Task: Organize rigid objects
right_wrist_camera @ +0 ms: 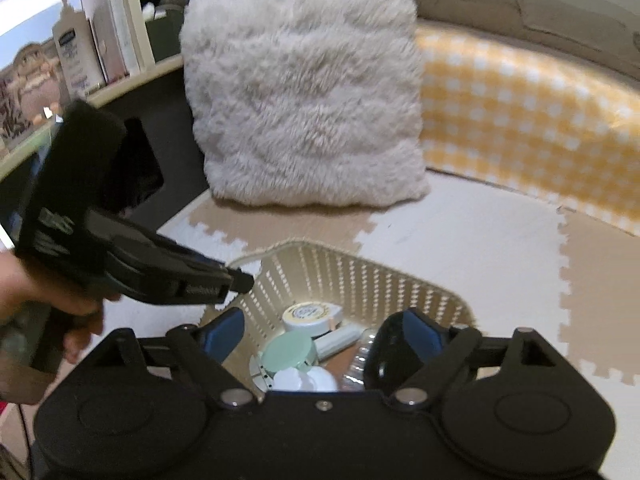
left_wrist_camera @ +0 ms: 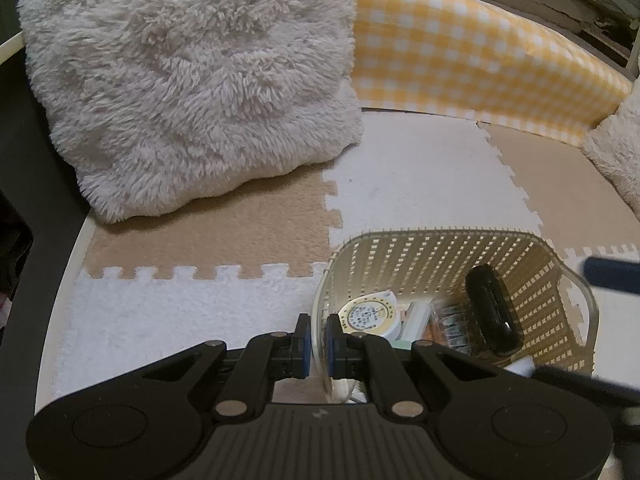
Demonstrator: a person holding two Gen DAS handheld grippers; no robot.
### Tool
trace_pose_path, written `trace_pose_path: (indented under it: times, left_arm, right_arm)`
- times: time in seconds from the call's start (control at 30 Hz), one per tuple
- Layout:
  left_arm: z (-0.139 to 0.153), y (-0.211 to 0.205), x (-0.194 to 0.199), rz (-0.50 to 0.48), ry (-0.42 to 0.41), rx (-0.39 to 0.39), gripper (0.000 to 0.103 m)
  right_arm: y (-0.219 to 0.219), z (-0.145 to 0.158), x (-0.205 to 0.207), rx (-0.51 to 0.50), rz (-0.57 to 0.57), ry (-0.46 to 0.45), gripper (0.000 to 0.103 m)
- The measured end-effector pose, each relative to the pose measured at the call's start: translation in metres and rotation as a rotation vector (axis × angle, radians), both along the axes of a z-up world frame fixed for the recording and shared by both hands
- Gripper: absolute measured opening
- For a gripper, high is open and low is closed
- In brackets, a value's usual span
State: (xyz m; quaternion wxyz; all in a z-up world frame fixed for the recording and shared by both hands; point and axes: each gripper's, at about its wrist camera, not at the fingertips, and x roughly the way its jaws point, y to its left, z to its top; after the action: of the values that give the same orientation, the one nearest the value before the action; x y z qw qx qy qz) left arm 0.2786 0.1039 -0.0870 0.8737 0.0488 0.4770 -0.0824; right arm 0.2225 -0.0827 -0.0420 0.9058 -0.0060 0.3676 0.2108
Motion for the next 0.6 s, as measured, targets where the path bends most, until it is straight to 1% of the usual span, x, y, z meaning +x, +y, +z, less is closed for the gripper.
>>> trace_pose_path:
  times: [0.2,0.37,0.4,0.47,0.53,0.57,0.6]
  left_arm:
    - [0.001,-0.002,-0.003,-0.004,-0.007,0.016,0.009]
    - [0.002,-0.001,-0.007,0.001,0.001,0.023,0.011]
    - [0.003,-0.001,-0.009,0.004,0.006,0.025,0.013]
    - [0.008,0.000,-0.015,0.010,0.001,0.037,0.033]
    - [0.020,0.000,-0.024,0.010,-0.034,0.049,0.043]
    - [0.031,0.001,-0.031,0.017,-0.063,0.046,0.049]
    - [0.040,0.002,-0.037,0.026,-0.088,0.039,0.053]
  right_arm:
    - [-0.022,0.030,-0.028,0.025,-0.037,-0.050,0.094]
    - [-0.038,0.046,-0.056,0.048,-0.071,-0.073,0.097]
    - [-0.040,0.049,-0.061,0.051,-0.079,-0.077,0.098]
    - [-0.045,0.052,-0.072,0.057,-0.091,-0.082,0.099]
    - [-0.051,0.055,-0.082,0.061,-0.102,-0.090,0.100]
    - [-0.052,0.056,-0.085,0.061,-0.106,-0.094,0.100]
    - [-0.055,0.057,-0.090,0.064,-0.113,-0.099,0.100]
